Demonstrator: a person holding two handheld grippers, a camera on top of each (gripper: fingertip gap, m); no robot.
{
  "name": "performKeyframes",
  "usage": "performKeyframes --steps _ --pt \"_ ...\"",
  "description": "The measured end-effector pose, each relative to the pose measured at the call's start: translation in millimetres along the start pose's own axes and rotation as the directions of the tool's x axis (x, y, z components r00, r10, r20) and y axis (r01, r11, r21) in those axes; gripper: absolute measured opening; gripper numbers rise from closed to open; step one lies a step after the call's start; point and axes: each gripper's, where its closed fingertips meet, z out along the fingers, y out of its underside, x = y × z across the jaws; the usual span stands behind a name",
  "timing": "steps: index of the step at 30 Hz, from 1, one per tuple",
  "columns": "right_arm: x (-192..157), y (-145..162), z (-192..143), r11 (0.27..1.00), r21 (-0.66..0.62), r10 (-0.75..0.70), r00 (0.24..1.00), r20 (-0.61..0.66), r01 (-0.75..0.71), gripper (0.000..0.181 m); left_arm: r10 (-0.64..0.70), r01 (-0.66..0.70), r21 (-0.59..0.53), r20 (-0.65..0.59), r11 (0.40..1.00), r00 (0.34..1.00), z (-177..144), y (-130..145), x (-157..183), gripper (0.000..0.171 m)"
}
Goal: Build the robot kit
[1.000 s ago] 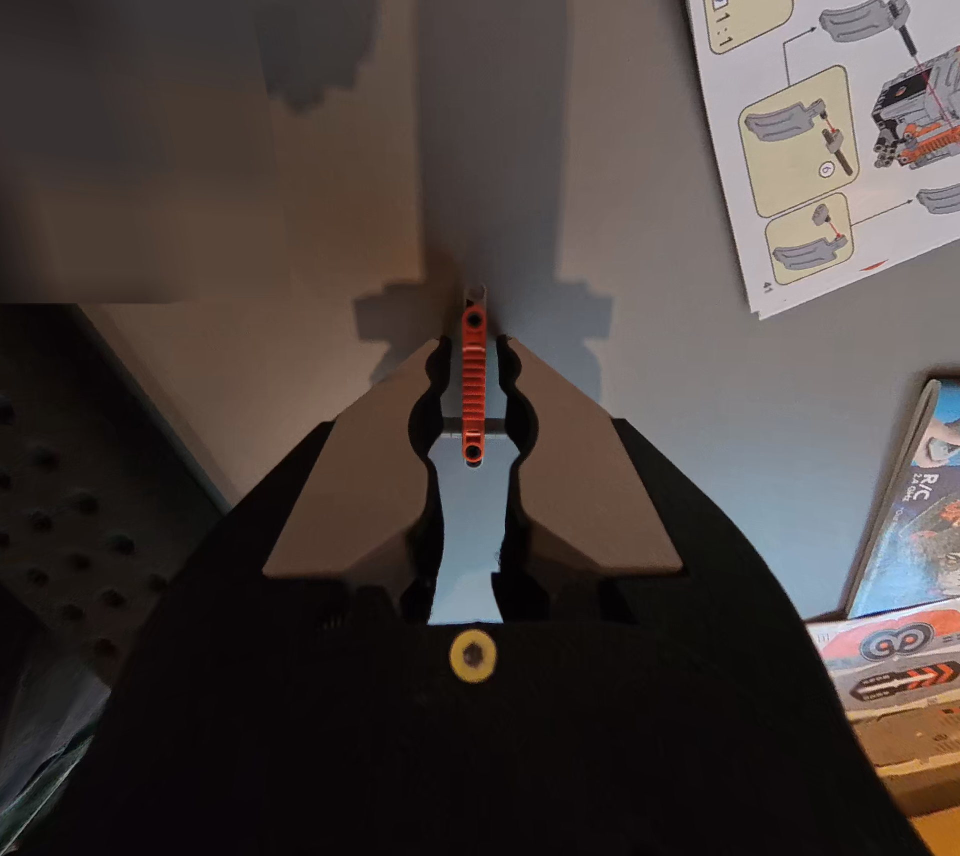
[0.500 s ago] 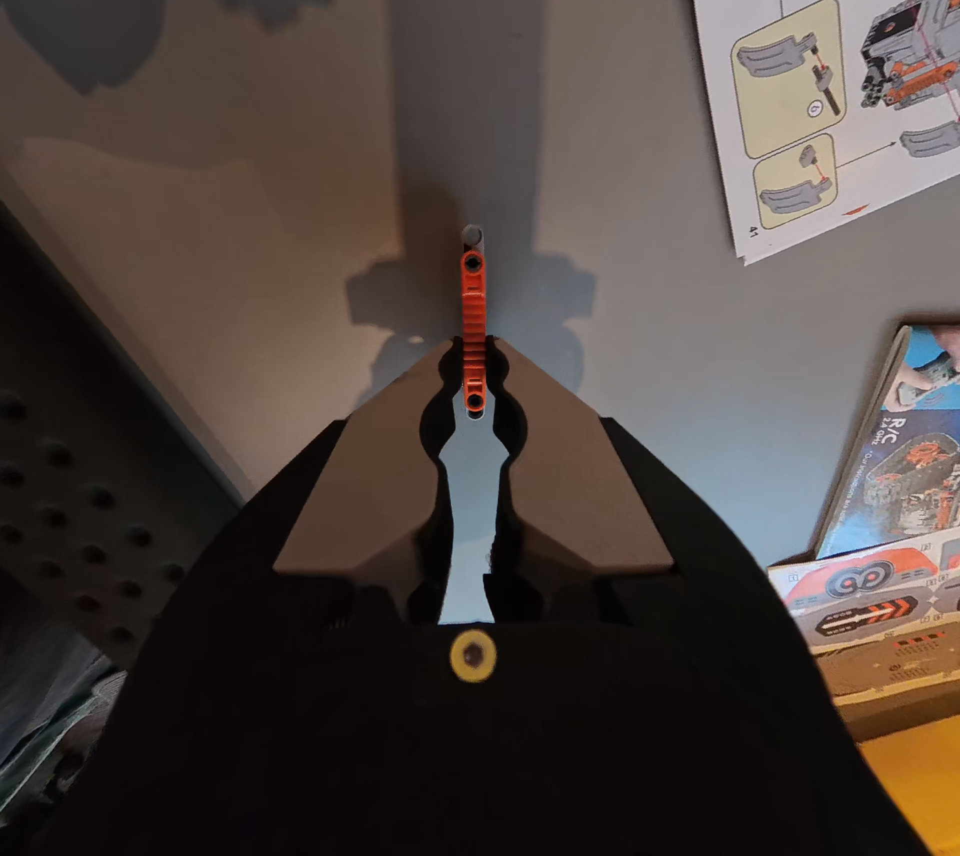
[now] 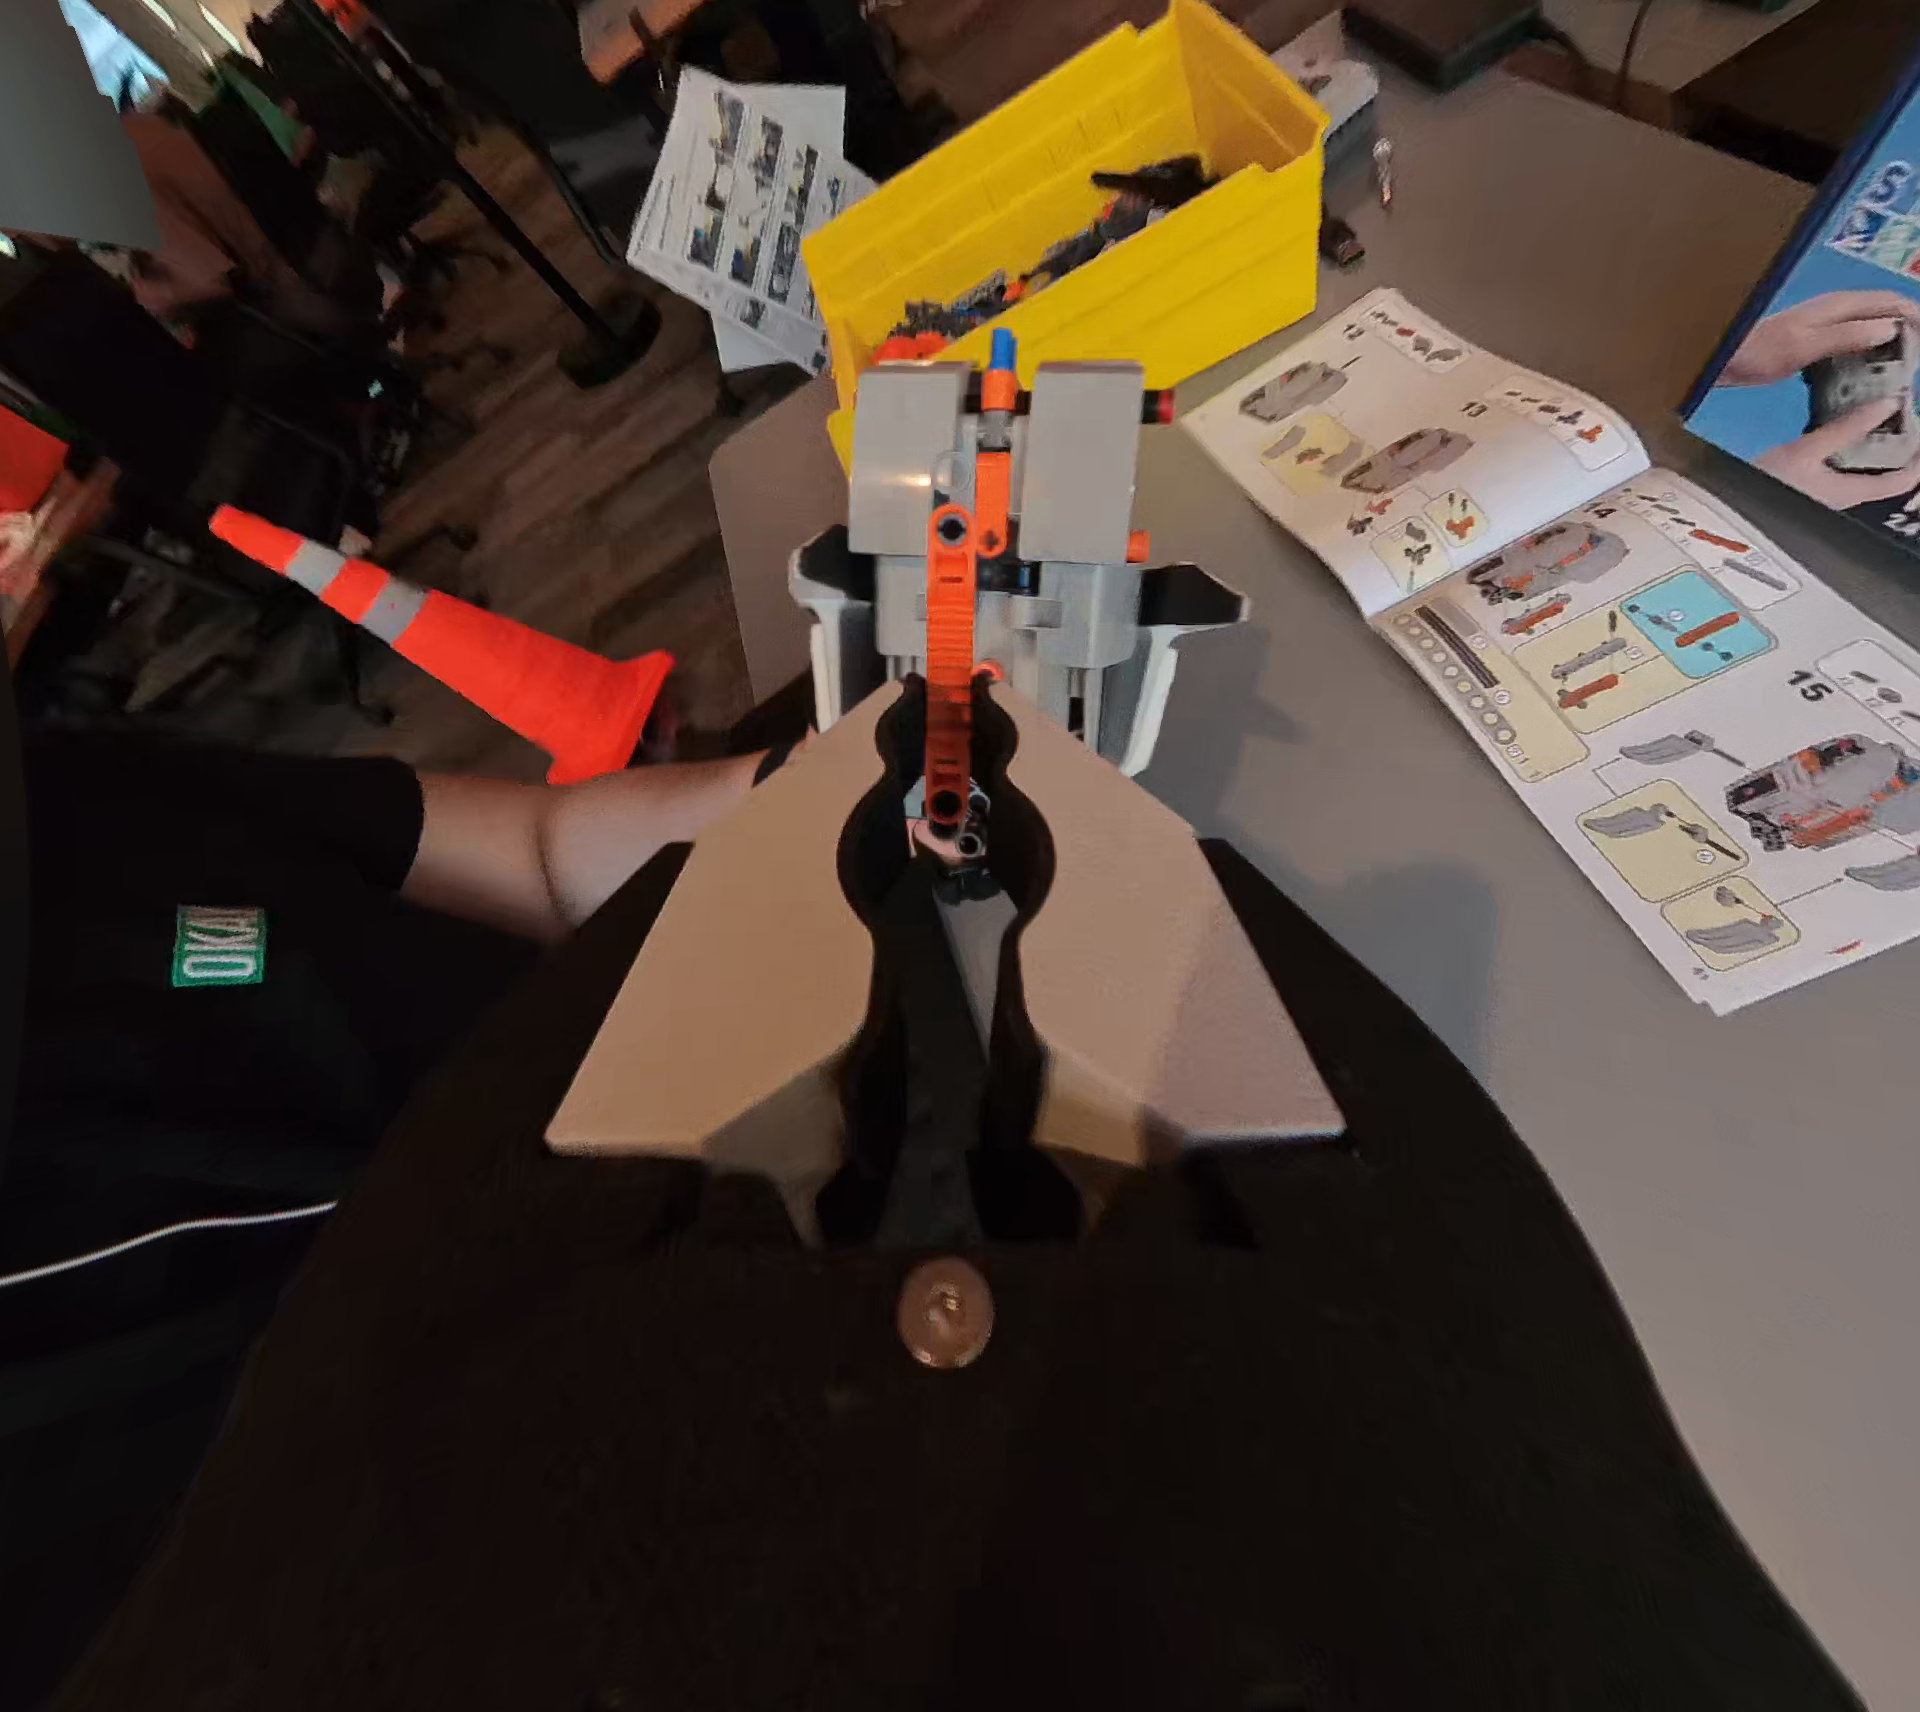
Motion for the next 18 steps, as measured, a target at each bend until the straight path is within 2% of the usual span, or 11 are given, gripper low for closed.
performKeyframes --steps 4,9,18 --pt "-2 2 13 0.992 -0.119 -0.061 0.995 -0.076 0.051 0.006 0.022 -0.022 -0.010 -0.052 1.000 0.998 2 3 12 0.094" --pt "-12 -1 18 0.986 -0.154 -0.076 0.994 -0.079 0.063 0.005 0.030 -0.031 -0.002 -0.086 1.000 0.996 3 2 18 0.095" --pt "-13 11 25 0.978 -0.207 -0.048 0.996 -0.070 0.033 0.006 0.029 -0.029 -0.003 -0.106 1.000 0.994 3 3 22 0.094"
